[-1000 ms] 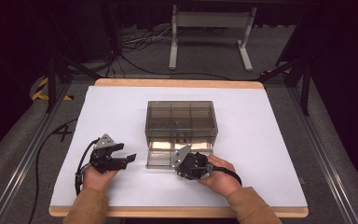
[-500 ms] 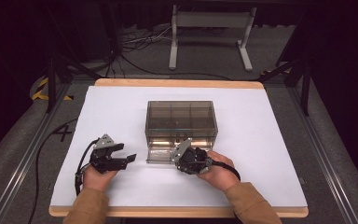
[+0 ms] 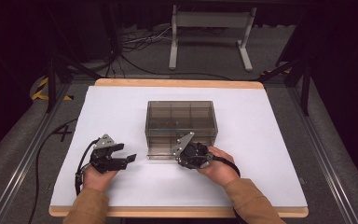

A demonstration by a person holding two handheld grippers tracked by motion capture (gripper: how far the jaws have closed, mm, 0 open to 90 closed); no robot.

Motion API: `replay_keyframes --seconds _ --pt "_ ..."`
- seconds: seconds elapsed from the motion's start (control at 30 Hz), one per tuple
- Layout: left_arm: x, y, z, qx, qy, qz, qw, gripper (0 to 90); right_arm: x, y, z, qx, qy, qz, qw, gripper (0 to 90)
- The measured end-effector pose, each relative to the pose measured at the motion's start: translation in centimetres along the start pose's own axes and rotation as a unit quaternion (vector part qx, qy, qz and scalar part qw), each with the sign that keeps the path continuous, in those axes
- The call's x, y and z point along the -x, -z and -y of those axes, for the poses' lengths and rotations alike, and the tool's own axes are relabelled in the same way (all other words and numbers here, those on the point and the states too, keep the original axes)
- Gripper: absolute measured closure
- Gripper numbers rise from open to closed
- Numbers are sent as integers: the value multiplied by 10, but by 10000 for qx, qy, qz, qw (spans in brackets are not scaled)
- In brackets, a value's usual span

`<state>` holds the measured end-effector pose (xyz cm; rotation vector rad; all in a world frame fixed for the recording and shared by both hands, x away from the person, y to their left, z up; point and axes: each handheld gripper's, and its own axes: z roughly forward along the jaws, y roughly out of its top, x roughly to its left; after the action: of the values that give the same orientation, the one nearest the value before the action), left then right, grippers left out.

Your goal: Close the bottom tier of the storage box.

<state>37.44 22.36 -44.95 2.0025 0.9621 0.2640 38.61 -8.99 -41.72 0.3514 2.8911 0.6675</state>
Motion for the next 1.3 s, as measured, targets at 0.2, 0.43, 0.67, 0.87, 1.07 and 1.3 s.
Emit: replay_keyframes --seconds 0.2,0.43,0.67,0.87,1.07,1.3 --pt "0 0 0 -1 1 4 10000 285 5 -1 0 20 -40 101 9999 900" --pt "0 0 0 -2 1 -5 10000 285 13 -4 0 129 -26 246 9996 900" --pt "0 0 0 0 6 1 10000 285 17 -5 0 168 -162 312 9992 900" --pt "0 0 0 2 0 1 10000 285 21 -6 -1 215 -209 365 9989 900" --pt "0 0 0 2 -1 2 10000 285 23 -8 -1 248 -265 422 9985 900" --pt "0 0 0 3 0 2 10000 285 27 -10 -1 279 -338 595 9973 900"
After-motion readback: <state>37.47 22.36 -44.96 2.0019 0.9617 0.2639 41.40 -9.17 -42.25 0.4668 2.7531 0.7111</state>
